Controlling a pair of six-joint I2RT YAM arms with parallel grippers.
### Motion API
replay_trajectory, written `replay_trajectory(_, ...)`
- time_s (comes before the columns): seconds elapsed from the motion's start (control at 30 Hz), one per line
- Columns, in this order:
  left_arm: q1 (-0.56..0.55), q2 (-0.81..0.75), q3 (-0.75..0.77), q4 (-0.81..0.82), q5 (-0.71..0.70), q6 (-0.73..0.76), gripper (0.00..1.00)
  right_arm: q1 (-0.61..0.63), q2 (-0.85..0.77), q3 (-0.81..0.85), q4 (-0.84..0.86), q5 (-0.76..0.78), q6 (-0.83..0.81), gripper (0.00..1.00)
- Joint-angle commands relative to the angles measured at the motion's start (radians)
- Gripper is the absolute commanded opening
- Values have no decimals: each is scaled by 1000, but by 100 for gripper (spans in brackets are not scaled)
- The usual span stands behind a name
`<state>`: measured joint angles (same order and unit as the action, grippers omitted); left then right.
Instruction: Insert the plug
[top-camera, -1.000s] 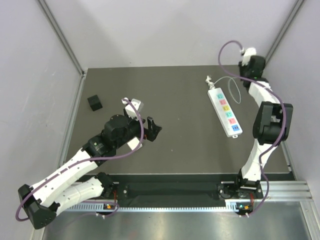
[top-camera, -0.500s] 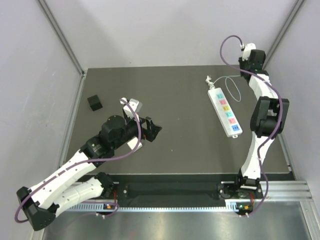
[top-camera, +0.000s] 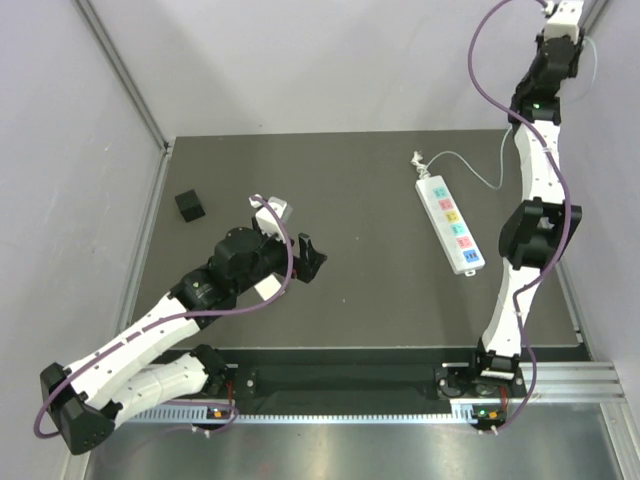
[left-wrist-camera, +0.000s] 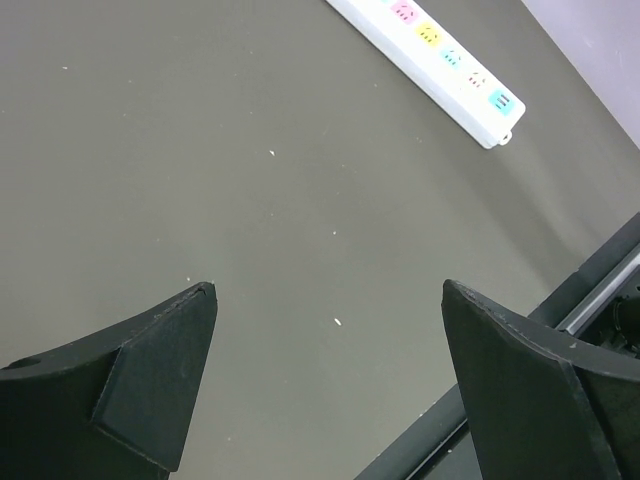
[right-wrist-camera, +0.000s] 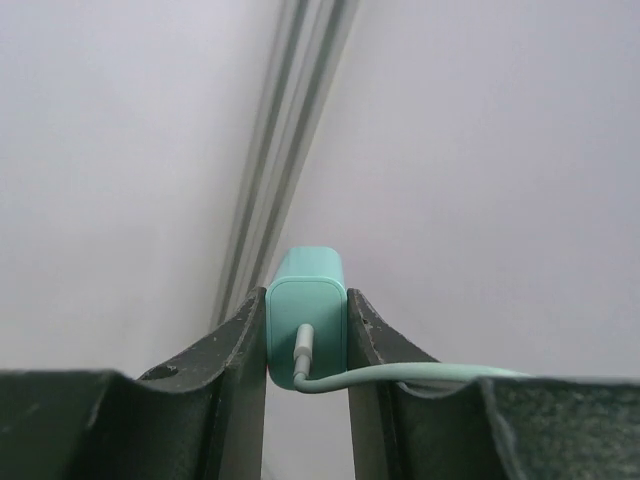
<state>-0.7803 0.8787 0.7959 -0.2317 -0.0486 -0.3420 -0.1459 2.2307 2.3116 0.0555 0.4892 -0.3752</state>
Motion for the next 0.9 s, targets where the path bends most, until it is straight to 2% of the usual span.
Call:
replay_trajectory(0.0,3,-26,2,49,7,-2,98,23,-89,77,326,86,-134,0)
replay_trajectory(0.03,3,-32,-1,49,6,-2,98,14,-94,74,390,81,-125,0)
replay_trajectory(0.13,1,-50,-4,43,0,0,98,-23,-79,138,386,3,-61,0)
replay_trajectory(0.27,1,-37,-15,66,-13,-8,98,-20,-83,95,307,-222,-19,0)
replay_trajectory(0.33,3,-12,-9,80,2,-15,98,12,-117,-44,242,-236,-54,0)
replay_trajectory(0.37,3,-4,-1,83,13,-23,98,25,-137,-220,251,-227,-71,0)
replay_trajectory(0.5,3,-12,3,77,33,-22,97,43,-209,-566,339,-262,-65,0)
replay_trajectory(0.53,3,-27,2,72,33,-19,97,40,-198,-593,325,-280,-59,0)
replay_trajectory(0.7,3,-55,-6,60,9,-6,98,67,-149,-606,74,-411,-80,0)
replay_trajectory(0.87,3,-38,3,80,38,-23,97,127,-180,-618,-129,-405,-83,0)
